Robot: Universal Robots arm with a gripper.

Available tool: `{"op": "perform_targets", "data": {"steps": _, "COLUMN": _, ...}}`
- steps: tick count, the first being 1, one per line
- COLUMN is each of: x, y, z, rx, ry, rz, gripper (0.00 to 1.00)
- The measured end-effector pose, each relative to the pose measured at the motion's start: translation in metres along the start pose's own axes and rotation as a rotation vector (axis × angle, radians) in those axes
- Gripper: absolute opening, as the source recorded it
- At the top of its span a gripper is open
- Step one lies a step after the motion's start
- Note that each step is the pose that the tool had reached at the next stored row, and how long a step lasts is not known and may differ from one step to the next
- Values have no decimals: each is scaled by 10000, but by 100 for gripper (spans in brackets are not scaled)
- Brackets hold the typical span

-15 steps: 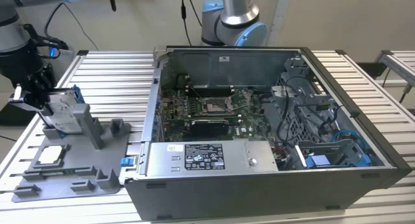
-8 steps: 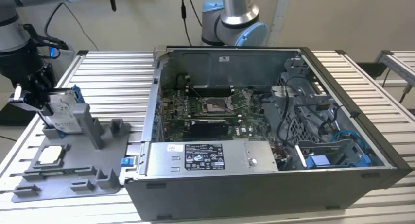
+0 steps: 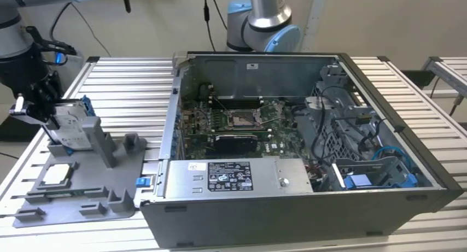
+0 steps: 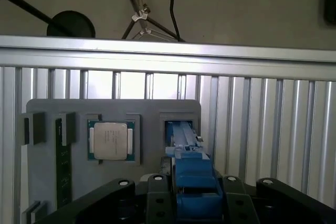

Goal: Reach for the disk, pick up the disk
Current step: 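Pick up the disk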

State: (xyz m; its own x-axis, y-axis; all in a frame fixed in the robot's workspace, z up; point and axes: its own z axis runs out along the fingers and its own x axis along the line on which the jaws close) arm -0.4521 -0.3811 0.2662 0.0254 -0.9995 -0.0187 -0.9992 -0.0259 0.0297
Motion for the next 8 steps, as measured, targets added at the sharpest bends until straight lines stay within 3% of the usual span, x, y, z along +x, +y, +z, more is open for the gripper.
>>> {"op": "perform_targets", "data": {"steps": 8, "x": -2, "y": 4, "z": -122, "rx": 0, "ry": 0, "rz": 0, "gripper": 0}}
